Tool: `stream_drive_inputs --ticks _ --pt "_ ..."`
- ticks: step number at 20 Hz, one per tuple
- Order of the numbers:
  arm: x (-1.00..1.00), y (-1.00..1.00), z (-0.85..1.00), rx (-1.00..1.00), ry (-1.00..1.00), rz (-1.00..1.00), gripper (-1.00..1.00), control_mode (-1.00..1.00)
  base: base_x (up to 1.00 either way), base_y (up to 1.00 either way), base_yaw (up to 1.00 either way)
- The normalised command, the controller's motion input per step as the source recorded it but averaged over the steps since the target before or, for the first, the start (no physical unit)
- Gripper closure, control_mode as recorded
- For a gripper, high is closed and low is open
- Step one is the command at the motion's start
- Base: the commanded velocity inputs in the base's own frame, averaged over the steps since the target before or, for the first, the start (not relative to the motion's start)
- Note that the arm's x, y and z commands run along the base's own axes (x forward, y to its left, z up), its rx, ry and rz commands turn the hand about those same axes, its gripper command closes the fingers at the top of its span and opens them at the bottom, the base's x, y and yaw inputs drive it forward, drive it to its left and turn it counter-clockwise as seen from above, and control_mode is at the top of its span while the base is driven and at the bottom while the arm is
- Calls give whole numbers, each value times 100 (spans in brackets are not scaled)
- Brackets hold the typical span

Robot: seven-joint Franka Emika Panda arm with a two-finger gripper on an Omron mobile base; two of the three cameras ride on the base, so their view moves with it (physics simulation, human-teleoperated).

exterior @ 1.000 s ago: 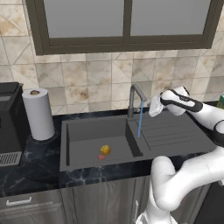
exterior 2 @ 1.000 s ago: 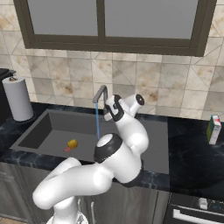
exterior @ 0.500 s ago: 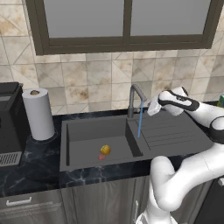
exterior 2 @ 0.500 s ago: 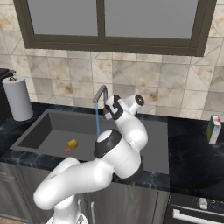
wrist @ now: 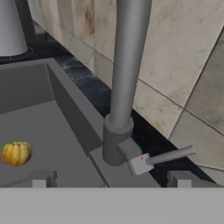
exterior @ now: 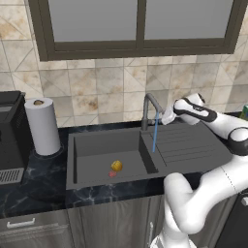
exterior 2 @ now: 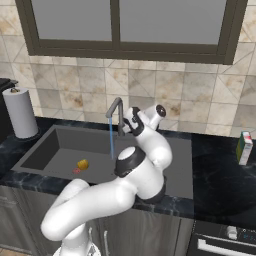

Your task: Turn on the sink faucet. Then move the squash from the counter to the sink. Turn off the sink. Move the vegetable from the sink to the pot next to the stove. Finally move the pot to the rear left burner.

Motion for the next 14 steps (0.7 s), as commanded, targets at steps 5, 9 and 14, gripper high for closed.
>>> stream_drive_inputs --ticks 5,9,14 --pt "31 0 -2 0 0 7 -100 -100 0 0 0" --pt "30 0 -8 0 0 8 -100 -100 0 0 0" --pt "23 0 -9 0 0 7 -100 -100 0 0 0"
